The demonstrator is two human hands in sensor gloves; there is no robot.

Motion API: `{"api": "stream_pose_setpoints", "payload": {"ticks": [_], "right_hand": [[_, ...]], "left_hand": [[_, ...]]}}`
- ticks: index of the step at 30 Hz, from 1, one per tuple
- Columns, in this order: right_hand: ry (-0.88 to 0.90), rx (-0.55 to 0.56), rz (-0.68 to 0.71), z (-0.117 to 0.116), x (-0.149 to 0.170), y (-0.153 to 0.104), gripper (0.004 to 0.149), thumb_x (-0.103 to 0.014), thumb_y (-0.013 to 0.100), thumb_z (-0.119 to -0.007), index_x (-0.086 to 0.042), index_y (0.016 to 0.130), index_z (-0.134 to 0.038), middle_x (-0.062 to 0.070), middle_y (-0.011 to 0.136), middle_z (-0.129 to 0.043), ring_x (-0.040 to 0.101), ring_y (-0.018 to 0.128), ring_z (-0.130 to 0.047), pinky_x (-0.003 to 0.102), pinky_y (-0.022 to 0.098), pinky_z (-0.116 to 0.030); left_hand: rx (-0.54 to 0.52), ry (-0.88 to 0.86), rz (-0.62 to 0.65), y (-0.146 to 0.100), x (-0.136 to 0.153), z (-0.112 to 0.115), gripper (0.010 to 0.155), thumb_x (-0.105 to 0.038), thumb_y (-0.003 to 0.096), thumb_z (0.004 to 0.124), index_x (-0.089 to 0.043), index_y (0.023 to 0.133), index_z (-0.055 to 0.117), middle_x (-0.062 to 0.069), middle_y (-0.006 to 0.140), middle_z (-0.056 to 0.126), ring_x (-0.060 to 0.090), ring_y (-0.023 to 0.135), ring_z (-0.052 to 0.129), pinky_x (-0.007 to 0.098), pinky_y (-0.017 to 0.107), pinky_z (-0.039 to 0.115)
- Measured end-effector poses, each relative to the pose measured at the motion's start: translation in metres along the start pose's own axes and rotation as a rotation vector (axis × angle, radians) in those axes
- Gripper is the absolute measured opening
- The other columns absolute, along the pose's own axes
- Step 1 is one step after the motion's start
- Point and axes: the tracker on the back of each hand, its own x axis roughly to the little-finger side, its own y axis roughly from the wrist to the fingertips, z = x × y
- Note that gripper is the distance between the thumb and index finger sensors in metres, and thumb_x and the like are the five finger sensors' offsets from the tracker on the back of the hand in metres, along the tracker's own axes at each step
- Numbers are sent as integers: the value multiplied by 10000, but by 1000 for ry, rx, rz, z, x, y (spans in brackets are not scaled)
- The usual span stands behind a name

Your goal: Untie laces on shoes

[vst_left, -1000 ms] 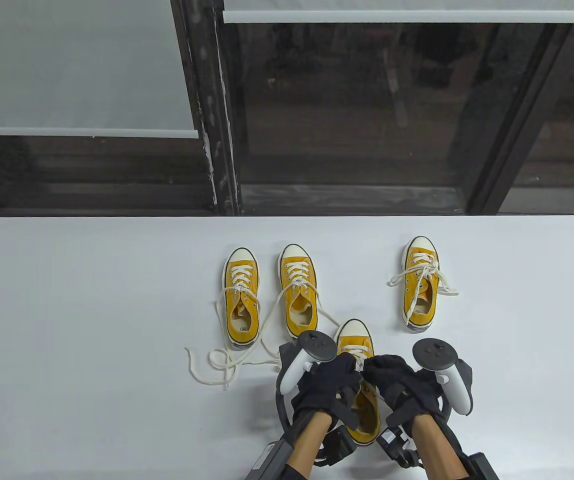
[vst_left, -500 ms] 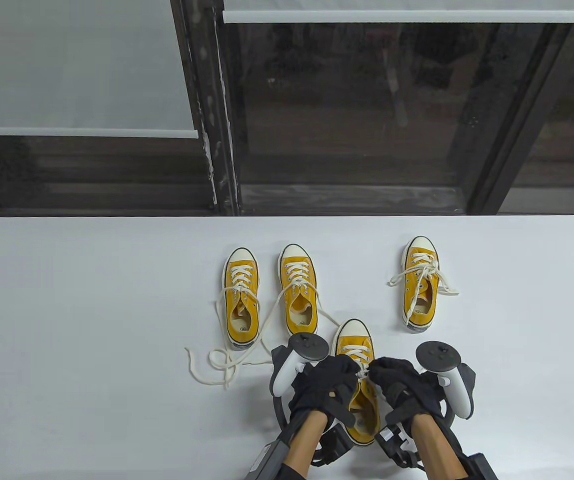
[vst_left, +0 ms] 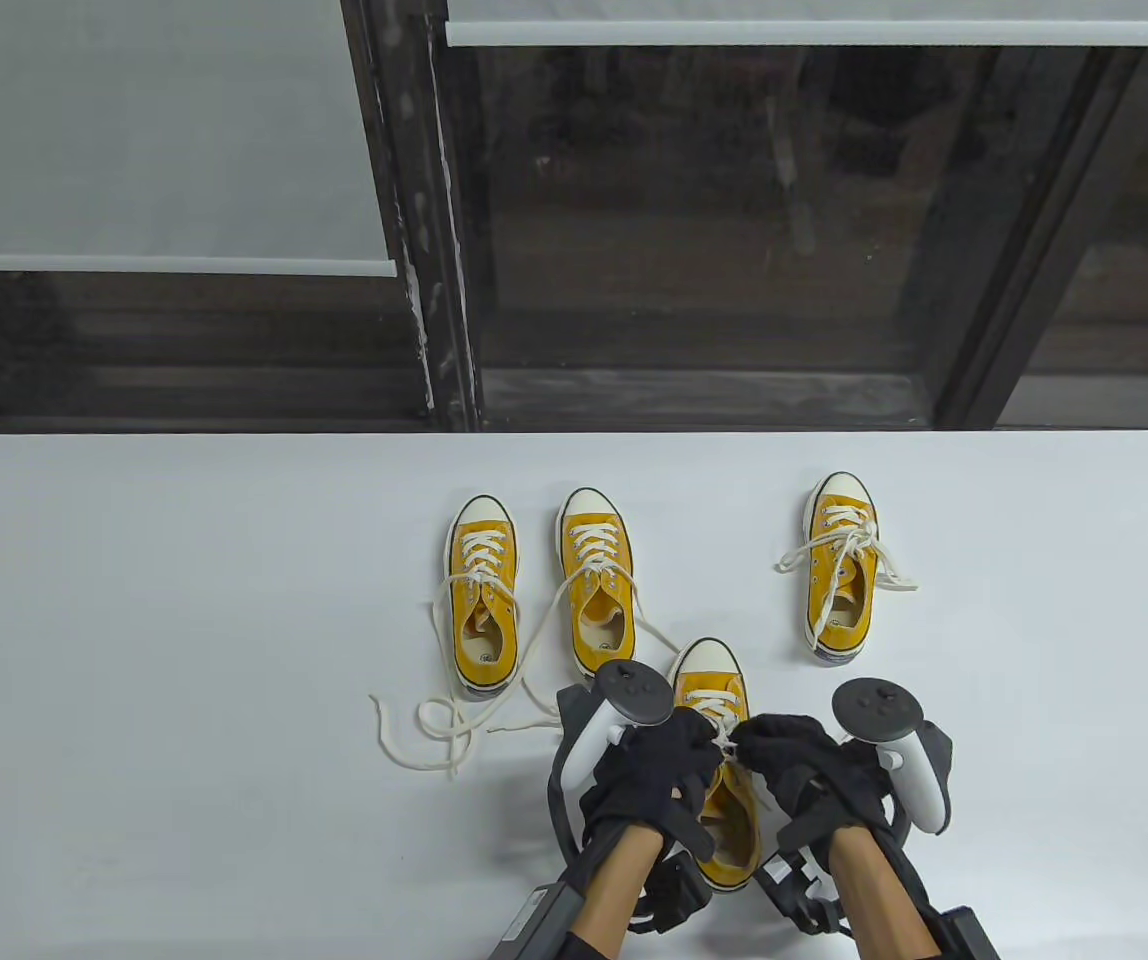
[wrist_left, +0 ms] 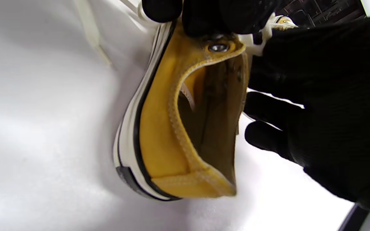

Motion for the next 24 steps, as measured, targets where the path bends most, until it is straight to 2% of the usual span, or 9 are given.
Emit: {"api": "stream_pose_setpoints", "payload": {"ticks": [3,5,7,10,11,13,19,22,24], "right_hand": [[-6,9,13,2,-3,-2,349,-328,664,-600,-246,997,-669,120,1148,-307,467,1052,-307,625,742,-390],[-63,25,75,5,-8,-5,487,-281,643,-640,-274,1115,-522,159,1175,-265,495,1056,-264,658,733,-371],[-54,-69,150,5,-13,-6,588,-229,623,-703,-280,1153,-454,166,1182,-295,500,1062,-268,672,731,-364],[-92,-34,114,-1,-14,-5,484,-325,630,-735,-273,1092,-601,131,1178,-388,474,1082,-313,669,739,-365],[-151,43,89,0,-13,-5,412,-366,635,-732,-258,1028,-681,90,1157,-466,445,1092,-357,663,742,-381],[-204,93,78,0,-12,-5,376,-392,628,-733,-232,968,-745,61,1122,-536,422,1094,-394,662,741,-389],[-219,182,40,-1,-11,-7,357,-379,661,-634,-211,967,-713,93,1121,-501,425,1085,-412,676,732,-404],[-93,57,40,0,-6,-2,363,-376,669,-598,-217,985,-679,125,1131,-459,451,1078,-383,676,731,-399],[-44,-33,61,1,-5,0,353,-361,679,-592,-242,1008,-639,148,1154,-367,479,1077,-278,685,732,-332]], "left_hand": [[-35,48,0,-2,-4,1,415,-430,666,646,-372,1065,547,-145,1059,622,151,1133,471,631,853,300],[-78,100,-7,-5,-6,0,409,-424,661,659,-377,1055,562,-146,1053,635,151,1129,488,632,852,310],[-75,90,6,-6,-7,0,408,-423,660,672,-376,1053,575,-143,1052,644,154,1130,491,634,852,308],[-88,113,3,-7,-9,0,398,-420,659,691,-371,1043,600,-149,1043,663,147,1128,506,634,853,311],[-90,115,5,-7,-7,-1,398,-429,653,699,-377,1037,613,-154,1035,679,143,1126,516,631,850,327],[-61,45,12,-5,-4,-1,400,-449,657,693,-360,1040,614,-145,1023,691,149,1120,523,633,852,317],[11,-94,-24,2,9,1,402,-430,673,633,-357,1065,582,-126,1044,649,164,1101,546,618,842,366],[89,-200,-6,6,13,3,411,-410,684,602,-342,1082,522,-103,1070,576,189,1104,475,611,841,342],[69,-135,-1,5,11,1,403,-375,687,631,-360,1073,519,-99,1084,560,201,1110,472,621,835,337]]}}
